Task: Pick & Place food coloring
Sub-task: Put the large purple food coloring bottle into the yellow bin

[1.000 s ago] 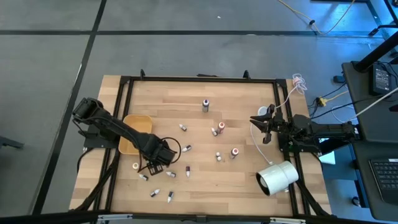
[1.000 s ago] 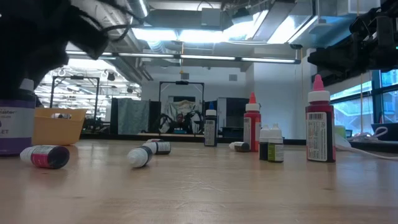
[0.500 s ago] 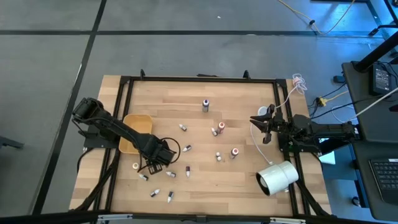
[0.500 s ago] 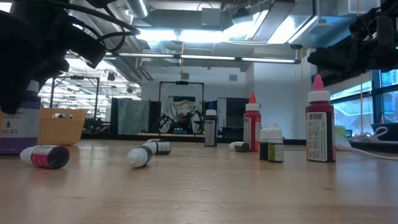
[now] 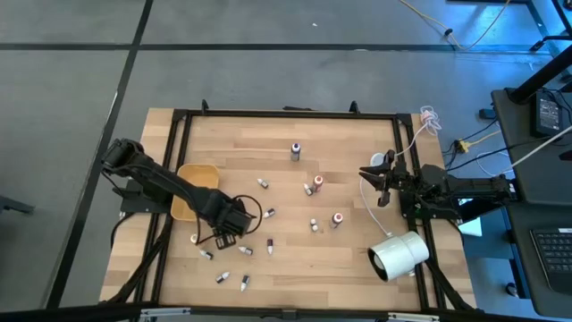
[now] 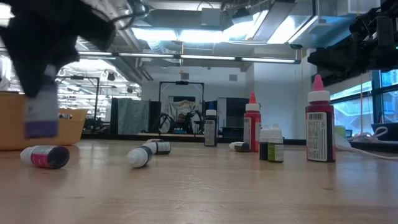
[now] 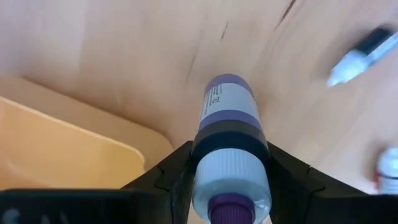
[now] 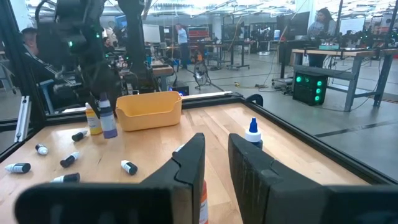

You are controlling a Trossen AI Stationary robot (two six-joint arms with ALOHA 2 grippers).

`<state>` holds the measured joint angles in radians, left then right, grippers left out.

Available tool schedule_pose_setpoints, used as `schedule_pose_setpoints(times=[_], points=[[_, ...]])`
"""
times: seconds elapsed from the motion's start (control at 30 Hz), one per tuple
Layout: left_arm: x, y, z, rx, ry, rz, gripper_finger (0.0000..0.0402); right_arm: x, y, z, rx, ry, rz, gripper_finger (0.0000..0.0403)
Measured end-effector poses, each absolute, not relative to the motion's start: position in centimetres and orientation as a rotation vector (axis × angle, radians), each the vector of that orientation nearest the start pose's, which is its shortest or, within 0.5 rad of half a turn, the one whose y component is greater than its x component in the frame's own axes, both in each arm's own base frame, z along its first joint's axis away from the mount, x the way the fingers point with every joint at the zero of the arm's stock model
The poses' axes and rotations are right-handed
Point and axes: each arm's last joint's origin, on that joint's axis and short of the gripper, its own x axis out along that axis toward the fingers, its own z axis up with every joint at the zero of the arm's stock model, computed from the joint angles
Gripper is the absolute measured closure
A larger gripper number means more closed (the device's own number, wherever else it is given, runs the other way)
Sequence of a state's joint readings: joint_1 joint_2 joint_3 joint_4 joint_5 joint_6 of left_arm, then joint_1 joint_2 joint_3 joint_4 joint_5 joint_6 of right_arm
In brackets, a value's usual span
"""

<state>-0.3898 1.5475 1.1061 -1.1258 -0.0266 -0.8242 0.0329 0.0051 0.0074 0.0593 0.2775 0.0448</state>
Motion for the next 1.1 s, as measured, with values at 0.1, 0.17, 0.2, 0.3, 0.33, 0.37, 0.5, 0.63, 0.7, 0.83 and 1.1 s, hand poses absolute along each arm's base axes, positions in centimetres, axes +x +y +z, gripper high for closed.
schedule_pose_setpoints(times=[0.1, 0.17, 0.2, 0.3, 0.33, 0.37, 0.5, 0.63, 0.7, 0.83, 1.1], points=[[24.0, -9.1, 24.1, -0.367, 1.461, 0.343, 0.0252, 9.6, -0.5, 17.1, 0.054, -0.066, -0.243, 0.0327], [23.2, -8.4, 25.5, -0.395, 1.457, 0.377, 0.0253, 9.6, -0.5, 17.1, 0.054, -0.066, -0.243, 0.0327], [22.6, -7.8, 26.1, -0.408, 1.467, 0.420, 0.0253, 9.7, -0.5, 17.1, 0.054, -0.066, -0.243, 0.0327], [20.4, -6.2, 27.6, -0.425, 1.481, 0.563, 0.0252, 9.6, -0.5, 17.1, 0.054, -0.066, -0.243, 0.0327], [19.7, -5.7, 27.9, -0.431, 1.474, 0.598, 0.0251, 9.6, -0.5, 17.1, 0.054, -0.066, -0.243, 0.0327], [19.0, -5.3, 28.2, -0.440, 1.467, 0.629, 0.0251, 9.6, -0.5, 17.1, 0.054, -0.066, -0.243, 0.0327], [16.6, -3.6, 28.7, -0.515, 1.364, 0.744, 0.0252, 9.6, -0.5, 17.1, 0.054, -0.067, -0.243, 0.0327], [14.8, -2.0, 27.8, -0.604, 1.331, 0.853, 0.0253, 9.6, -0.5, 17.1, 0.054, -0.066, -0.243, 0.0327], [14.3, -1.2, 27.0, -0.623, 1.348, 0.892, 0.0253, 9.6, -0.5, 17.1, 0.054, -0.066, -0.243, 0.0327], [13.9, 0.2, 25.5, -0.637, 1.420, 0.926, 0.0253, 9.6, -0.5, 17.1, 0.054, -0.066, -0.243, 0.0327], [13.9, 3.4, 24.9, -0.692, 1.449, 1.008, 0.0252, 9.6, -0.5, 17.1, 0.054, -0.066, -0.243, 0.0327]])
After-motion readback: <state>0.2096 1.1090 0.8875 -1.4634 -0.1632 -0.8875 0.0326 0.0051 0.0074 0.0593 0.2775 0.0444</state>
